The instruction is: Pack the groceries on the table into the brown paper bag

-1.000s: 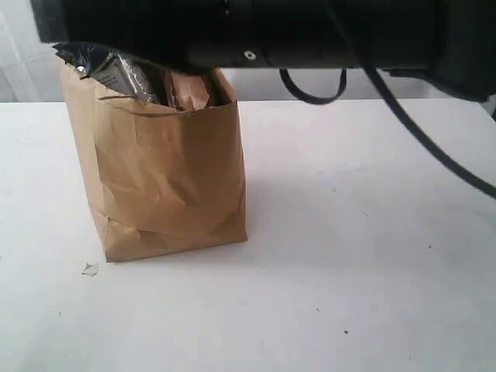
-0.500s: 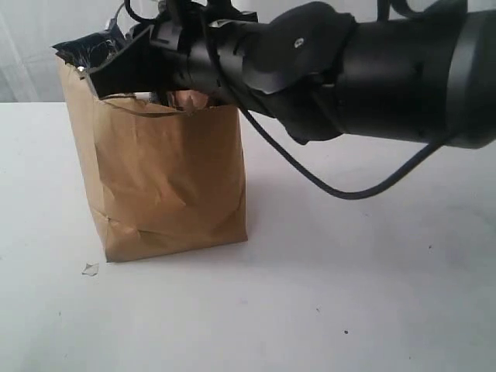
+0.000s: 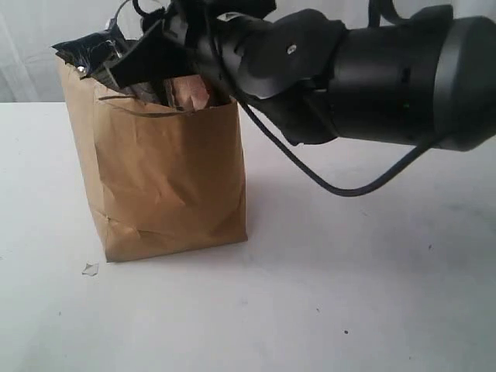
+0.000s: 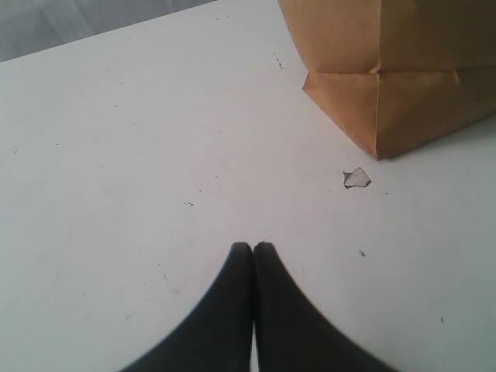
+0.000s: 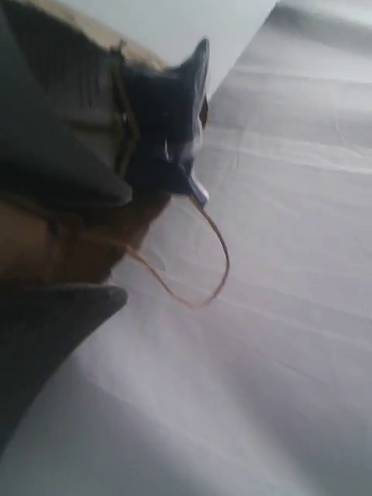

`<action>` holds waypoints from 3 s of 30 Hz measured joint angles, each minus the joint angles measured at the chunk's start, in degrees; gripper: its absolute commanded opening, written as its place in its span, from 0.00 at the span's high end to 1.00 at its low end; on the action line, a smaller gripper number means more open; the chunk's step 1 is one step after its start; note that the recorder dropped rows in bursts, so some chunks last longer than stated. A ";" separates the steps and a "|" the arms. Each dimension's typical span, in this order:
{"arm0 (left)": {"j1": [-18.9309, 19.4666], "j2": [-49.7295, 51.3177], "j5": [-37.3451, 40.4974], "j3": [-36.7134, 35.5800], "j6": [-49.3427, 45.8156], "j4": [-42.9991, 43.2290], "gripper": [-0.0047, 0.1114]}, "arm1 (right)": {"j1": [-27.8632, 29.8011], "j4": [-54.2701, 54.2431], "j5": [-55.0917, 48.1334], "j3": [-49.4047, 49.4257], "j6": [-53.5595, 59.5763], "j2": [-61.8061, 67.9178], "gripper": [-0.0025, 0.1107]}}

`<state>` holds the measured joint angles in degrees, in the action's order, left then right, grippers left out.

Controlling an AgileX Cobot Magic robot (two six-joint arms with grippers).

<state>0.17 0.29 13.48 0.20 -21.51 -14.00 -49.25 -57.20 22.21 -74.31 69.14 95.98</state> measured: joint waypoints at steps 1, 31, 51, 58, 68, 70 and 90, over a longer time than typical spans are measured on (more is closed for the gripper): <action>0.00 0.00 0.00 0.00 0.00 0.00 0.96 | 0.00 -0.85 1.60 0.00 2.90 -0.32 0.69; 0.00 0.00 0.00 0.00 0.00 0.04 0.96 | 24.71 -32.48 45.89 21.87 37.89 -14.00 0.98; 0.00 0.00 0.00 0.00 0.00 0.04 0.96 | 45.81 57.20 23.17 46.11 -85.72 -30.13 0.98; 0.00 0.00 0.00 0.00 0.00 0.04 0.96 | 46.88 58.98 -2.94 46.24 -55.67 -52.62 0.98; 0.00 0.00 0.00 0.00 0.00 0.13 0.96 | 46.88 58.98 -42.63 46.24 -53.78 -82.02 0.98; 0.00 0.00 0.00 0.00 0.00 0.13 0.96 | 46.88 58.98 -49.14 46.24 -56.19 -85.95 0.98; 0.00 0.00 0.00 0.00 0.00 0.13 0.96 | 46.88 69.70 -51.33 55.58 -68.42 -95.78 0.98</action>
<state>0.17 0.29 13.48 0.20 -21.51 -13.86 -2.37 12.49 -29.12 -18.73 0.72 0.20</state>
